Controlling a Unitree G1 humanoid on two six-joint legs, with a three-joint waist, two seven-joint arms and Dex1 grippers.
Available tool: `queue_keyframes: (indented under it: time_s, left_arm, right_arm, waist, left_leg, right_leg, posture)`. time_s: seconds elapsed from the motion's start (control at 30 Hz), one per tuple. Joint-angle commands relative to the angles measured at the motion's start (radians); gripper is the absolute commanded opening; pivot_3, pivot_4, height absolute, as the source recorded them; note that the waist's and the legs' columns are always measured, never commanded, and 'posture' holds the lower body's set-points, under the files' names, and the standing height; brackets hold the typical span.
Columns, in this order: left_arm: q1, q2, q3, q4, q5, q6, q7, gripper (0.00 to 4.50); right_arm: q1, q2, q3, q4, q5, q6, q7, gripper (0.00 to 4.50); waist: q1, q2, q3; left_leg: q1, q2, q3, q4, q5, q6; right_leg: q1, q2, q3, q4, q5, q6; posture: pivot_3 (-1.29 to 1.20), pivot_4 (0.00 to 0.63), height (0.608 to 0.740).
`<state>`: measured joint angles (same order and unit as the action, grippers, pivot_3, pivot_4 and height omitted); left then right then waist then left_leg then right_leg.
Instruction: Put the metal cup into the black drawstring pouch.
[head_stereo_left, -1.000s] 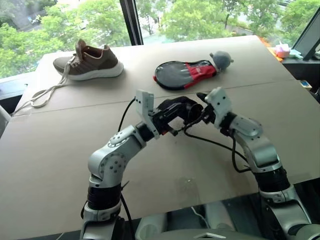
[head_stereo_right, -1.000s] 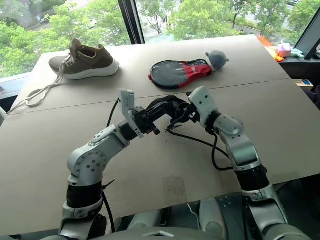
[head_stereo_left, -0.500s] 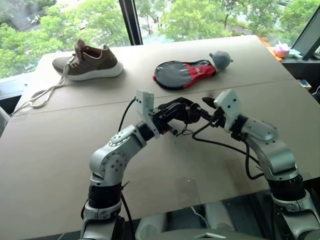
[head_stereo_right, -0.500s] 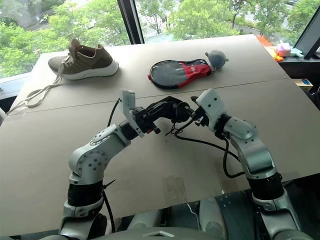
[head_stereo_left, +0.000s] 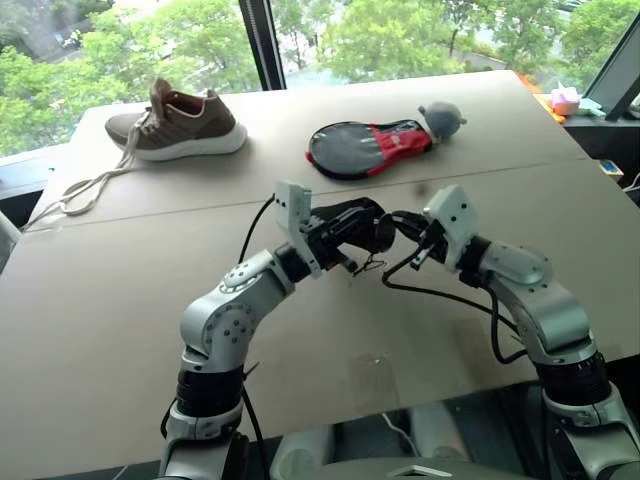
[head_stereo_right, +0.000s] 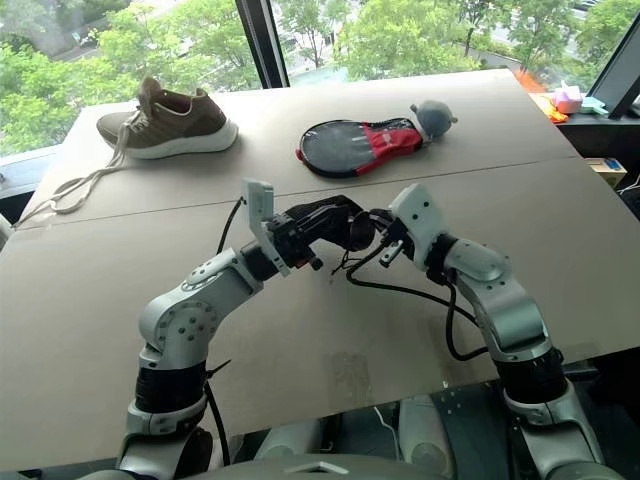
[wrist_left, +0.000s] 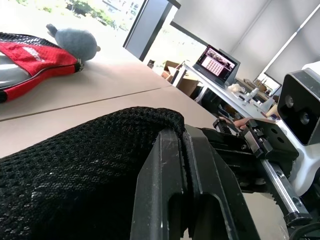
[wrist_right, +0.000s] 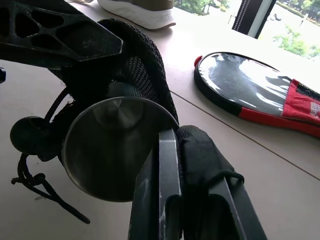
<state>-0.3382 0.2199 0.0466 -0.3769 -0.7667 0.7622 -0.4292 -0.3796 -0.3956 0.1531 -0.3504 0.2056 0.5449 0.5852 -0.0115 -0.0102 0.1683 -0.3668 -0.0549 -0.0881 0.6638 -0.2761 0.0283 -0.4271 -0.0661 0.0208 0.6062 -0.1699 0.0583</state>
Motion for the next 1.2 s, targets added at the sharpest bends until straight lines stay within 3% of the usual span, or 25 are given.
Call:
queue_keyframes:
  time_s: [0.03,0.1,0.33,0.43,0.57,0.87,1.2]
  left_arm:
    - [0.0,0.003,-0.001,-0.035,-0.003,-0.026,-0.008,0.0]
    - [0.005,0.002,-0.005,-0.038,-0.003,-0.027,-0.006,0.0]
    - [0.012,0.003,-0.008,-0.046,-0.009,-0.025,-0.002,0.0]
    - [0.012,0.004,-0.007,-0.047,-0.009,-0.027,0.001,0.0]
    - [0.012,0.005,-0.008,-0.048,-0.008,-0.027,0.003,0.0]
    - [0.013,0.009,-0.011,-0.053,-0.012,-0.024,0.005,0.0]
    - [0.021,0.019,-0.031,-0.081,-0.045,-0.002,-0.026,0.0]
  right_arm:
    - [-0.018,-0.021,-0.033,-0.023,0.011,-0.004,0.007,1.78]
    - [-0.021,-0.028,-0.041,-0.014,0.012,-0.005,0.004,2.67]
    - [-0.023,-0.022,-0.044,0.001,0.028,-0.004,0.004,2.67]
    - [-0.015,-0.025,-0.042,-0.011,0.044,-0.004,0.015,1.78]
    - [-0.016,-0.027,-0.035,-0.015,0.048,-0.009,0.018,0.03]
    - [-0.016,-0.01,-0.012,-0.03,0.068,-0.023,0.043,0.03]
    - [-0.063,0.08,0.025,0.024,0.011,-0.03,-0.037,0.03]
  waist:
    - [0.0,0.0,0.0]
    - [0.0,0.0,0.0]
    - [0.0,0.0,0.0]
    - [0.0,0.0,0.0]
    - [0.0,0.0,0.0]
    - [0.0,0.0,0.0]
    - [-0.001,0.0,0.0]
  left_leg:
    - [0.0,0.0,0.0,0.0,0.0,0.0]
    - [0.0,0.0,0.0,0.0,0.0,0.0]
    - [0.0,0.0,0.0,0.0,0.0,0.0]
    - [0.0,0.0,0.0,0.0,0.0,0.0]
    - [0.0,0.0,0.0,0.0,0.0,0.0]
    - [0.0,0.0,0.0,0.0,0.0,0.0]
    - [0.0,0.0,0.0,0.0,0.0,0.0]
  right_leg:
    - [0.0,0.0,0.0,0.0,0.0,0.0]
    - [0.0,0.0,0.0,0.0,0.0,0.0]
    - [0.0,0.0,0.0,0.0,0.0,0.0]
    - [0.0,0.0,0.0,0.0,0.0,0.0]
    - [0.0,0.0,0.0,0.0,0.0,0.0]
    - [0.0,0.0,0.0,0.0,0.0,0.0]
    - [-0.001,0.0,0.0,0.0,0.0,0.0]
  posture:
    - [0.0,0.15,0.74]
    - [0.0,0.15,0.74]
    - [0.0,0.15,0.74]
    - [0.0,0.15,0.74]
    - [0.0,0.15,0.74]
    - [0.0,0.15,0.74]
    - [0.0,0.15,0.74]
